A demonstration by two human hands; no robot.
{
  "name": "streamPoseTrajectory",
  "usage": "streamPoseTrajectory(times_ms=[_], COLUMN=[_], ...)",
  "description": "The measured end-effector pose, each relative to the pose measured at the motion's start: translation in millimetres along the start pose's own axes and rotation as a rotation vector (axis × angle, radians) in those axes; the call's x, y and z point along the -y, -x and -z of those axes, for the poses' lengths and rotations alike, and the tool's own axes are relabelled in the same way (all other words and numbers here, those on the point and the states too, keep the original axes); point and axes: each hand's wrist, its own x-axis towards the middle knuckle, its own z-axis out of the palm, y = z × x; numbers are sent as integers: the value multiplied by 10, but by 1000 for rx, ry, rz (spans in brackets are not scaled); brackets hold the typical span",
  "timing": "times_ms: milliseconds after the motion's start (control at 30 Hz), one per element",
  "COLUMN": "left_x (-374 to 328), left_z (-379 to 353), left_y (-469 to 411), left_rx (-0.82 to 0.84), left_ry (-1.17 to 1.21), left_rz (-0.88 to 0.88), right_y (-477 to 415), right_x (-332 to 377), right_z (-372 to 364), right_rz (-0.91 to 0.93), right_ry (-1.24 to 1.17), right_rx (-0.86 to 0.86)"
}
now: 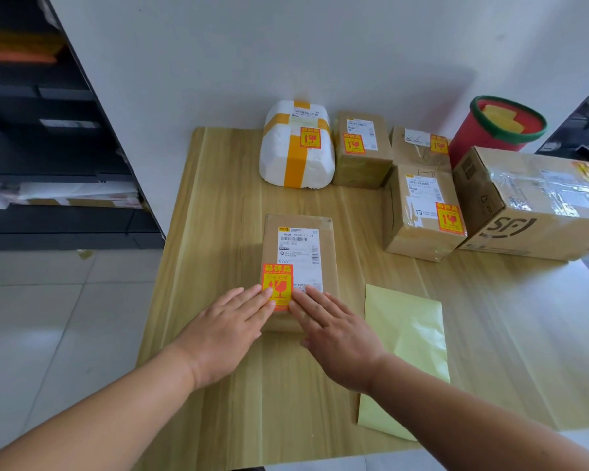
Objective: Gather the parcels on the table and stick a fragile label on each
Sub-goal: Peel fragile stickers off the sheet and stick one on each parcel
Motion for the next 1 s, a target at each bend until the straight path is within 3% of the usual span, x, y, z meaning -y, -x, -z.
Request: streamPoseTrajectory(times_ms=[267, 333, 433, 533, 1000], left_x=[-57, -119, -191, -238, -704], left_z=[63, 104, 160, 111, 416], left_y=[-49, -97, -228, -328, -738], left_rx=[25, 1, 142, 179, -43], left_ry=[61, 182, 436, 599, 824], left_rz=[99, 225, 542, 700, 668], right_y=[8, 12, 2, -5, 327], right_x=[-42, -60, -85, -120, -592], right_z=[51, 59, 44, 60, 446], right_rz=[-80, -215, -391, -507, -614], right_ry=[-50, -109, -200, -379, -494], right_rx=[18, 7, -28, 76, 31])
